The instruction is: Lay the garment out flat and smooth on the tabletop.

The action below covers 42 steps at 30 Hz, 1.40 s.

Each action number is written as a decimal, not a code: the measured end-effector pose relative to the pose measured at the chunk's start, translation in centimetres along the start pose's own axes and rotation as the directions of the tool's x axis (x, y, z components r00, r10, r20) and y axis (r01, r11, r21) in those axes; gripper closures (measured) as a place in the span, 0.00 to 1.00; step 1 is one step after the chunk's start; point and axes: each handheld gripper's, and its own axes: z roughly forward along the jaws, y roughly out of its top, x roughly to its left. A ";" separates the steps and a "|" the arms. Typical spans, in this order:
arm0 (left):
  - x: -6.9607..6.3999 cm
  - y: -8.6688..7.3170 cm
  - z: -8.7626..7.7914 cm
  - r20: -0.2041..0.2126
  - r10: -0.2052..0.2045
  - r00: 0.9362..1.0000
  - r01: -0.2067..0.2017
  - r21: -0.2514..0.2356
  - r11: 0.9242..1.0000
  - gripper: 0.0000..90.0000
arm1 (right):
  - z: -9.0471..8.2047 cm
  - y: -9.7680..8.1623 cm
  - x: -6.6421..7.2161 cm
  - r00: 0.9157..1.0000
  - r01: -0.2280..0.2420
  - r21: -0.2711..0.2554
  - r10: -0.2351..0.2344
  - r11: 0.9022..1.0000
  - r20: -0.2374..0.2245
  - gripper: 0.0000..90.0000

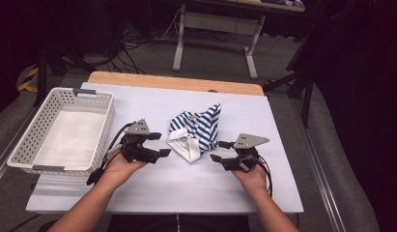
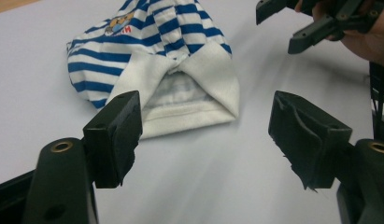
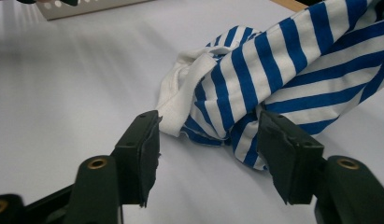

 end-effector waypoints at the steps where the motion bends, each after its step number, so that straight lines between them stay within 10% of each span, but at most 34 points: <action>1: 0.0 -0.1 -0.1 0.000 0.003 1.000 -0.003 0.003 1.000 0.30 | 0.1 0.1 -0.1 1.000 0.002 0.006 -0.002 1.000 0.000 0.46; 17: -0.5 -1.6 -1.6 -0.011 0.005 1.000 -0.005 -0.007 1.000 0.31 | 3.2 0.8 -2.1 0.999 -0.033 0.114 0.029 0.993 0.041 0.68; 25: -0.7 -1.9 -1.8 -0.014 0.008 1.000 -0.008 -0.006 1.000 0.31 | 4.4 1.0 -2.4 0.997 -0.077 0.144 0.080 0.986 -0.009 0.86; 42: -0.6 -2.5 -2.5 -0.034 -0.011 0.999 0.010 -0.019 1.000 0.31 | 5.2 7.2 0.1 0.996 0.057 0.061 -0.053 0.997 -0.069 0.99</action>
